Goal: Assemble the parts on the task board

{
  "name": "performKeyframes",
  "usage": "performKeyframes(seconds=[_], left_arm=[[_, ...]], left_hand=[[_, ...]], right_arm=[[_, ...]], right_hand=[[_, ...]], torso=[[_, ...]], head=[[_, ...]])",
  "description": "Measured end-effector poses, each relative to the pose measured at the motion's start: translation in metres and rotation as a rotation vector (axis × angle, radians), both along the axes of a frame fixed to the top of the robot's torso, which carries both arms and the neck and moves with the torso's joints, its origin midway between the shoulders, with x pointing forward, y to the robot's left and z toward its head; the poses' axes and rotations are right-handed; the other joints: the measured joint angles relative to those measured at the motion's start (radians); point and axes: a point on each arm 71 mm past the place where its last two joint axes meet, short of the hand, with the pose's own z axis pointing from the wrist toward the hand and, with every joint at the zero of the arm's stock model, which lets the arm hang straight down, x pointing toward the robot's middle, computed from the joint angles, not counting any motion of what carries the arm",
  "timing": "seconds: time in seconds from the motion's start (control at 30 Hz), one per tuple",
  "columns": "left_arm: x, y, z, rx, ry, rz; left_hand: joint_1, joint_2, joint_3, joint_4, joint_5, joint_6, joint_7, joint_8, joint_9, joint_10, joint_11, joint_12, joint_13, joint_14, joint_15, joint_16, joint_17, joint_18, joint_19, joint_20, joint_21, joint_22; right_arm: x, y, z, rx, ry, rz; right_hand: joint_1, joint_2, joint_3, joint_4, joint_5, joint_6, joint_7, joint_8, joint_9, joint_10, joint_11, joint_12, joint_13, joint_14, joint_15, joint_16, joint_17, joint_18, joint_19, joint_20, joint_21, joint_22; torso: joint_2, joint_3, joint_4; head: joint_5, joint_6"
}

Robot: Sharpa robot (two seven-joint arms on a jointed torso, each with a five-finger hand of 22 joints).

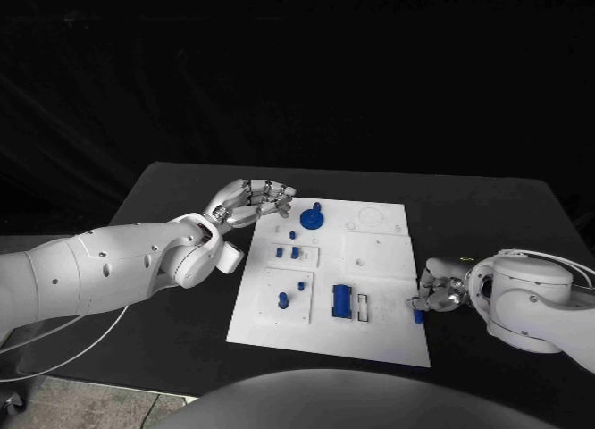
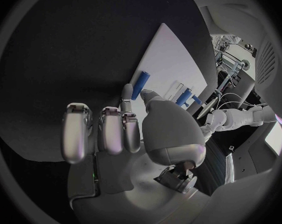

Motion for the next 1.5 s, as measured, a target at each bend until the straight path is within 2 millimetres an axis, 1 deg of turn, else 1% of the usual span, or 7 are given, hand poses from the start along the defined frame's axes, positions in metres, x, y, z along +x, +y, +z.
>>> performKeyframes(seconds=[0.63, 0.83, 1.03, 1.17, 1.27, 1.43, 1.5], left_arm=[[-0.002, -0.002, -0.007, 0.005, 0.050, -0.009], [-0.002, -0.002, -0.008, 0.003, 0.063, -0.008], [-0.002, -0.002, -0.009, 0.003, 0.072, -0.007], [-0.002, -0.002, -0.009, 0.003, 0.077, -0.007], [-0.002, -0.002, -0.009, 0.003, 0.079, -0.007], [-0.002, -0.001, -0.009, 0.004, 0.083, -0.006], [-0.002, -0.001, -0.009, 0.005, 0.084, -0.006]], left_hand=[[0.024, 0.005, 0.018, -0.001, 0.010, -0.004, 0.003, 0.000, -0.001, -0.004, 0.004, 0.000, -0.003, -0.003, 0.003, 0.004, 0.000, 0.000, 0.000, 0.000, 0.000, 0.004], [0.024, 0.005, 0.018, -0.001, 0.012, -0.004, 0.003, 0.000, -0.001, -0.004, 0.004, 0.000, -0.003, -0.003, 0.003, 0.004, 0.000, 0.000, 0.000, 0.000, 0.000, 0.004], [0.024, 0.005, 0.021, -0.004, 0.012, -0.004, 0.003, 0.000, -0.001, -0.004, 0.004, 0.000, -0.005, 0.000, 0.007, 0.004, 0.000, 0.000, 0.000, 0.000, -0.004, 0.006], [0.024, 0.005, 0.023, -0.001, 0.012, -0.004, 0.003, 0.000, -0.002, -0.004, 0.004, 0.000, -0.004, 0.000, 0.007, 0.004, 0.000, 0.000, 0.000, 0.000, -0.004, 0.006], [0.024, 0.005, 0.023, -0.001, 0.012, -0.004, 0.003, 0.000, -0.002, -0.003, 0.011, 0.000, -0.004, 0.000, 0.007, 0.004, 0.000, 0.000, 0.000, 0.000, -0.004, 0.007], [0.024, 0.005, 0.023, -0.001, 0.012, -0.004, 0.003, 0.000, -0.002, -0.003, 0.011, 0.000, -0.004, 0.000, 0.007, 0.004, 0.000, 0.000, 0.000, 0.000, -0.004, 0.007], [0.024, 0.005, 0.023, -0.001, 0.012, -0.006, 0.006, 0.000, -0.002, -0.003, 0.011, 0.000, -0.004, 0.000, 0.007, 0.004, 0.000, 0.000, 0.000, 0.000, -0.004, 0.007]], right_arm=[[-0.003, 0.016, -0.003, 0.014, 0.004, 0.032], [-0.002, 0.019, -0.002, 0.015, 0.000, 0.041], [-0.002, 0.023, -0.001, 0.020, -0.005, 0.049], [-0.002, 0.024, -0.001, 0.030, -0.009, 0.043], [-0.002, 0.023, -0.001, 0.049, -0.004, 0.024], [-0.003, 0.021, -0.001, 0.120, 0.042, -0.046], [-0.003, 0.021, -0.001, 0.147, 0.064, -0.072]], right_hand=[[0.062, -0.012, 0.046, -0.052, 0.047, -0.025, 0.004, -0.030, -0.001, -0.004, -0.004, 0.000, 0.000, 0.000, 0.000, 0.000, -0.009, 0.000, 0.000, 0.000, 0.000, 0.000], [0.087, -0.024, 0.080, -0.086, 0.099, -0.063, 0.024, -0.068, -0.020, -0.004, -0.003, 0.000, 0.000, 0.002, 0.002, -0.004, -0.015, 0.000, 0.000, 0.000, -0.007, 0.000], [0.118, -0.030, 0.100, -0.106, 0.107, -0.088, 0.048, -0.103, -0.033, -0.002, 0.009, 0.000, 0.000, 0.004, 0.015, 0.010, 0.001, 0.000, 0.000, 0.007, -0.019, 0.000], [0.129, -0.031, 0.110, -0.096, 0.105, -0.089, 0.049, -0.103, -0.062, -0.002, 0.009, 0.000, 0.000, 0.004, 0.015, 0.020, 0.001, 0.000, 0.000, 0.007, -0.018, 0.000], [0.129, -0.032, 0.122, -0.086, 0.131, -0.082, 0.041, -0.105, -0.089, -0.002, 0.009, 0.000, 0.000, 0.004, 0.015, 0.024, 0.001, 0.000, 0.000, 0.007, -0.011, 0.000], [0.121, -0.039, 0.132, -0.077, 0.148, -0.081, 0.038, -0.104, -0.101, -0.004, 0.011, 0.000, 0.000, 0.003, 0.015, 0.033, 0.001, 0.000, 0.000, 0.007, 0.001, 0.000], [0.107, -0.043, 0.171, -0.107, 0.148, -0.080, 0.036, -0.104, -0.101, -0.004, 0.011, 0.000, 0.000, 0.004, 0.015, 0.038, 0.001, 0.000, 0.000, 0.007, 0.009, 0.000]], torso=[[0.000, 0.0001, -0.0002], [0.000, 0.0001, -0.0003], [-0.001, 0.0002, -0.0004], [-0.001, 0.0002, -0.0004], [0.000, 0.0002, -0.0004], [0.000, 0.0003, -0.0004], [0.000, 0.0003, -0.0004]], head=[[0.004, 0.000], [0.005, 0.000], [0.007, 0.000], [0.009, 0.000], [0.012, 0.000], [0.013, 0.000], [0.013, 0.000]])
